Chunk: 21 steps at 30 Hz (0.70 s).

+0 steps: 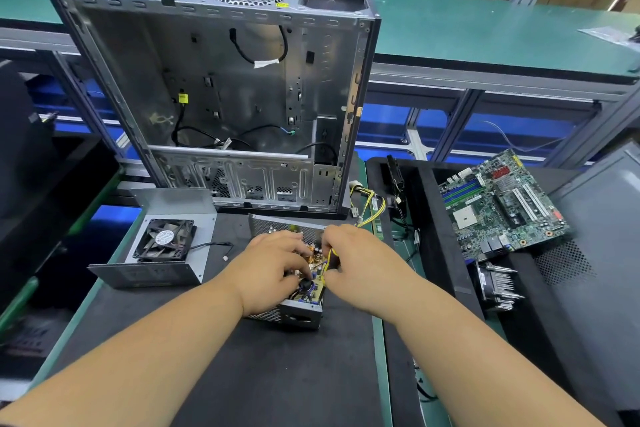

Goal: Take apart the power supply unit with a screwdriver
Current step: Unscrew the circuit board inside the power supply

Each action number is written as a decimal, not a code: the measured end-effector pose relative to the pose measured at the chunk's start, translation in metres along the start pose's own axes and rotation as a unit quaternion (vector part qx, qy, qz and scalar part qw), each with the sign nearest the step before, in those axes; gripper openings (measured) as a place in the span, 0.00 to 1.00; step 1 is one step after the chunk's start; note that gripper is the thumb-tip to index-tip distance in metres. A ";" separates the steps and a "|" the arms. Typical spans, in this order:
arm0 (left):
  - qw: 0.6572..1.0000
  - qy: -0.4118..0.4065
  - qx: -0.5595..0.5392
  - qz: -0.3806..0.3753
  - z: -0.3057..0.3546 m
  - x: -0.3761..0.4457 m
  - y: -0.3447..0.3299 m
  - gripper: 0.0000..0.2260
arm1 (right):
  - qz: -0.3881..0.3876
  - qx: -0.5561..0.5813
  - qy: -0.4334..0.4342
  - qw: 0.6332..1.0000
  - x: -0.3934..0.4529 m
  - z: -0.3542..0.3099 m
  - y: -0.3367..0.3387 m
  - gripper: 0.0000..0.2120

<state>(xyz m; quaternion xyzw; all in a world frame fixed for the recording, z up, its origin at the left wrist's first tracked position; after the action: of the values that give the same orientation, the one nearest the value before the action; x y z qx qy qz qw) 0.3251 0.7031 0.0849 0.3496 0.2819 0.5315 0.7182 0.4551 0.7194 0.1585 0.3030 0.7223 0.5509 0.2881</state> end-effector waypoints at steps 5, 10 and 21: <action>1.000 -0.004 0.015 0.004 0.001 -0.001 0.000 0.15 | 0.022 -0.084 -0.012 0.996 -0.002 0.002 0.000 0.18; 1.000 0.001 0.004 -0.001 0.004 -0.001 0.001 0.14 | 0.013 -0.031 -0.004 0.999 0.000 -0.001 -0.002 0.11; 1.000 0.002 0.003 0.008 0.004 -0.001 0.001 0.13 | 0.014 -0.045 0.000 0.999 -0.006 0.001 0.002 0.12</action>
<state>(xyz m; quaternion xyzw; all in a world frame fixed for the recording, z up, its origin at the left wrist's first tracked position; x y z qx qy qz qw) 0.3270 0.7011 0.0881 0.3526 0.2818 0.5374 0.7124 0.4600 0.7156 0.1603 0.2998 0.6922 0.5874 0.2932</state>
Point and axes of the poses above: each hand's wrist, its own x-axis towards the middle knuckle, its own y-axis out of the back of the hand, z = x × y, the point moved 7 cm from there along x, towards the middle knuckle, and after that the axes turned 10 degrees about -x, right-handed, at the moved point
